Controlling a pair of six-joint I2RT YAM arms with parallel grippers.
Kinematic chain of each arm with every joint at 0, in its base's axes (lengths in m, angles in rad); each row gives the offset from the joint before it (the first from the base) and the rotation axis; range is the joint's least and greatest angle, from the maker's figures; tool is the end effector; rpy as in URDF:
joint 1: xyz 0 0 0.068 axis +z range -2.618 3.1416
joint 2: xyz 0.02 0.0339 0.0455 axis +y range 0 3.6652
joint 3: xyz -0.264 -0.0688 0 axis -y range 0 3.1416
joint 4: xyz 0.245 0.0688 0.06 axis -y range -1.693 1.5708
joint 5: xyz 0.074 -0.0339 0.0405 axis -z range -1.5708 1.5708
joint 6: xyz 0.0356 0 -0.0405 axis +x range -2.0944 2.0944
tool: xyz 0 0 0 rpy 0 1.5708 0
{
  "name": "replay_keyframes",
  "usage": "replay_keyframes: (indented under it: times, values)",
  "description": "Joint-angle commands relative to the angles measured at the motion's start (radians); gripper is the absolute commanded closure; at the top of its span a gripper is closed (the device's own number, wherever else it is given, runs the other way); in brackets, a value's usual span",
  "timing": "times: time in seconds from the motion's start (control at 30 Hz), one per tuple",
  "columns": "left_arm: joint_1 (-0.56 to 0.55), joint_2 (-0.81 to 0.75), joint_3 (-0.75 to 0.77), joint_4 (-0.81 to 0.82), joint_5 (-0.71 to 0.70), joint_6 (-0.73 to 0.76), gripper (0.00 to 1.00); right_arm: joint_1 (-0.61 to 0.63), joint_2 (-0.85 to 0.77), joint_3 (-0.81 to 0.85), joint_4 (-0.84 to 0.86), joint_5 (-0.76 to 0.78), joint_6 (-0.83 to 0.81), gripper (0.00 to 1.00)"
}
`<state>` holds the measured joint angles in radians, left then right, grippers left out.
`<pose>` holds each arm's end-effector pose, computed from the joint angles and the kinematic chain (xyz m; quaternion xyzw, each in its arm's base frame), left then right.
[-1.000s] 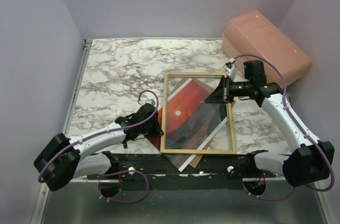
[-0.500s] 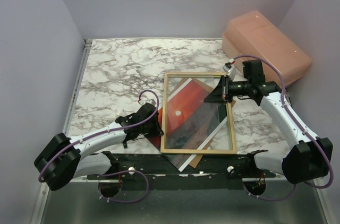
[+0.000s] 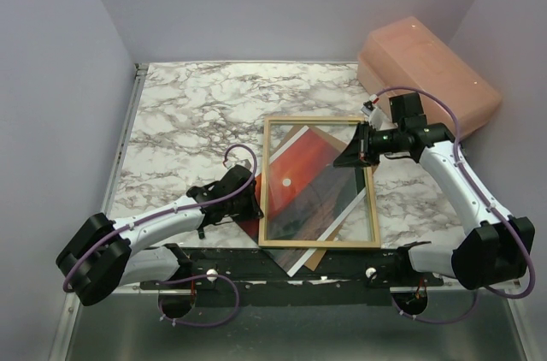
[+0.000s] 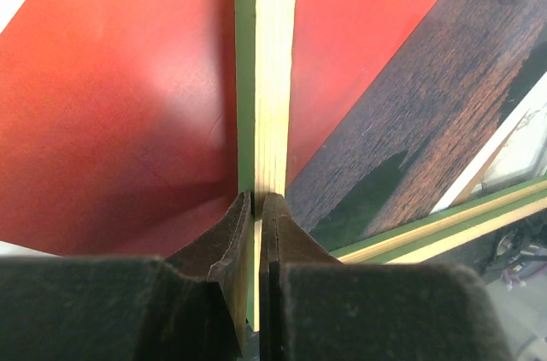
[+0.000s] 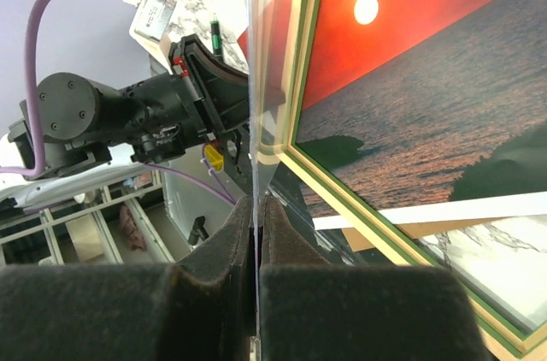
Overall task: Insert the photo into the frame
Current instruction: Place the photo frame item in the photo frame.
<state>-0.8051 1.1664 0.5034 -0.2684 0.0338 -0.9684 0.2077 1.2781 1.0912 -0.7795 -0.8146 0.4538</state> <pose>0.1457 -0.1533 0.1648 -0.0721 0.9465 -0.2537 0.1861 0.2409 0.0772 0.2987 -0.0094 0.8844 0.4464 0.1356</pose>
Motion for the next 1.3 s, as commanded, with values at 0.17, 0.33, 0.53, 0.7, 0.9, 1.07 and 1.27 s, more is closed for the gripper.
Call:
replay_keyframes:
  times: [0.17, 0.33, 0.53, 0.7, 0.9, 1.07, 1.27]
  values:
    - [0.002, 0.044, -0.011, -0.068, -0.026, 0.03, 0.93, 0.004, 0.009, 0.029, -0.076, 0.064, -0.033, 0.99]
    - [0.003, 0.044, -0.012, -0.07, -0.026, 0.029, 0.93, 0.004, -0.013, 0.02, -0.077, 0.069, -0.022, 0.99]
    - [0.001, 0.042, -0.013, -0.074, -0.026, 0.03, 0.93, 0.002, -0.041, -0.038, -0.047, 0.069, 0.014, 0.99]
    - [0.002, 0.043, -0.014, -0.074, -0.026, 0.03, 0.94, -0.002, -0.084, -0.055, -0.048, 0.122, 0.033, 0.99]
    - [0.002, 0.047, -0.015, -0.071, -0.026, 0.033, 0.93, -0.004, -0.117, -0.104, -0.019, 0.107, 0.064, 0.99]
    - [0.003, 0.052, -0.017, -0.066, -0.026, 0.034, 0.93, -0.004, -0.107, -0.116, 0.02, 0.054, 0.061, 0.99]
    - [0.003, 0.065, -0.018, -0.058, -0.026, 0.034, 0.94, -0.004, -0.082, -0.081, 0.042, -0.032, 0.059, 0.99]
